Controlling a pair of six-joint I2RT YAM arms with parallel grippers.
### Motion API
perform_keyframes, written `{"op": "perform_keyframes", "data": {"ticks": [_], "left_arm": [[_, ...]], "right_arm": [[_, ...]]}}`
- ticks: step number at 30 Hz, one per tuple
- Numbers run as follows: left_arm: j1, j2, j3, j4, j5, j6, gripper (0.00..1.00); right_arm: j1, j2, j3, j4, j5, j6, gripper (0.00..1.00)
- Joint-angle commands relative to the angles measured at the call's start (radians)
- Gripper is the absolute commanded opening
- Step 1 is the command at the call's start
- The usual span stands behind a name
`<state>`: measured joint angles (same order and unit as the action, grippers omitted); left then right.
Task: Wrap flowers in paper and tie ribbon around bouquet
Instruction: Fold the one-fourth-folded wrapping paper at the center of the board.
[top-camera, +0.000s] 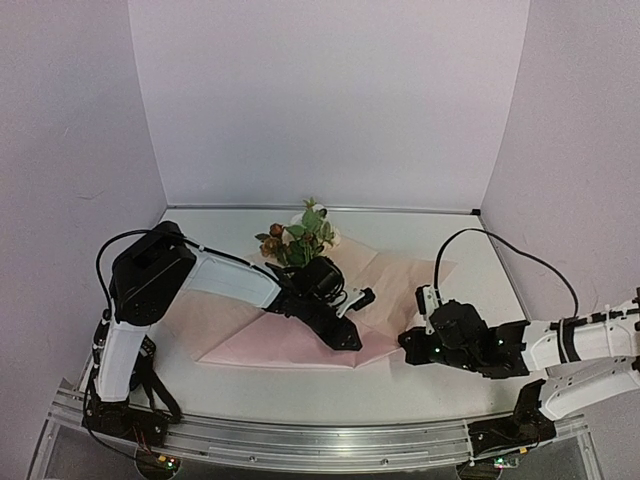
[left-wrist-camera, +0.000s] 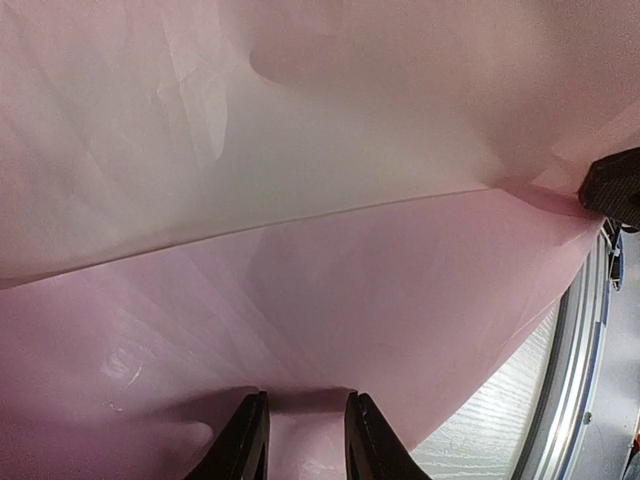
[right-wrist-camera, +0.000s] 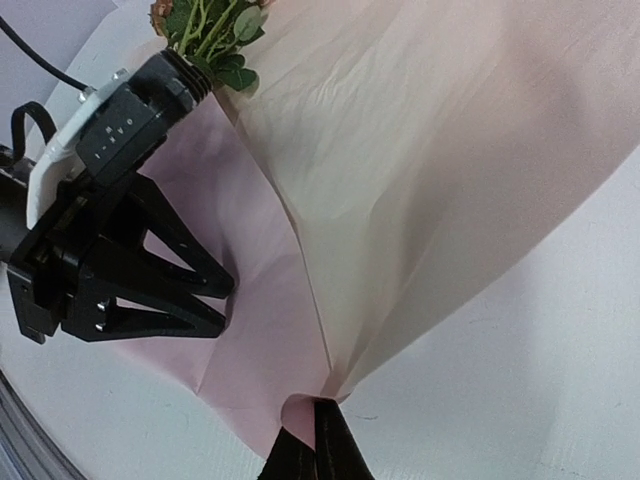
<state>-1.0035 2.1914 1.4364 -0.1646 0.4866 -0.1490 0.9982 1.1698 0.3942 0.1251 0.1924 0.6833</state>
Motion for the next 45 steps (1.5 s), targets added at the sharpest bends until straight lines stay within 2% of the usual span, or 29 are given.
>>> {"op": "perform_keyframes", "data": {"ticks": [1,7,11,16,22,25,32,39,45], "left_arm": [[0.001,-0.041,0.005,-0.020,-0.023,0.000,0.29],[0.004,-0.206,-0.042,0.002,0.002,-0.050,0.38],[0.005,-0.346,-0.157,-0.008,-0.011,-0.091,0.42],[0.005,-0.530,-0.393,-0.047,-0.061,-0.150,0.40],[0.005,-0.693,-0.608,-0.067,-0.098,-0.237,0.31],[0.005,-0.694,-0.658,-0.071,-0.135,-0.256,0.26],[0.005,-0.583,-0.667,-0.033,-0.201,-0.270,0.14],[0.005,-0.526,-0.648,-0.020,-0.219,-0.267,0.11],[0.005,-0.532,-0.655,-0.014,-0.226,-0.270,0.10]], "right_arm": [[0.011,-0.043,0.070,-0.100,0.028,-0.065,0.00],[0.011,-0.102,0.035,-0.206,0.107,-0.091,0.00],[0.012,-0.145,0.017,-0.271,0.141,-0.111,0.00],[0.011,-0.186,0.001,-0.324,0.178,-0.128,0.00],[0.012,-0.214,-0.007,-0.359,0.193,-0.144,0.00],[0.011,-0.224,0.006,-0.373,0.183,-0.159,0.00],[0.013,-0.218,0.063,-0.393,0.123,-0.182,0.00],[0.054,-0.155,0.163,-0.364,0.057,-0.207,0.00],[0.105,0.009,0.295,-0.319,-0.054,-0.224,0.00]]}}
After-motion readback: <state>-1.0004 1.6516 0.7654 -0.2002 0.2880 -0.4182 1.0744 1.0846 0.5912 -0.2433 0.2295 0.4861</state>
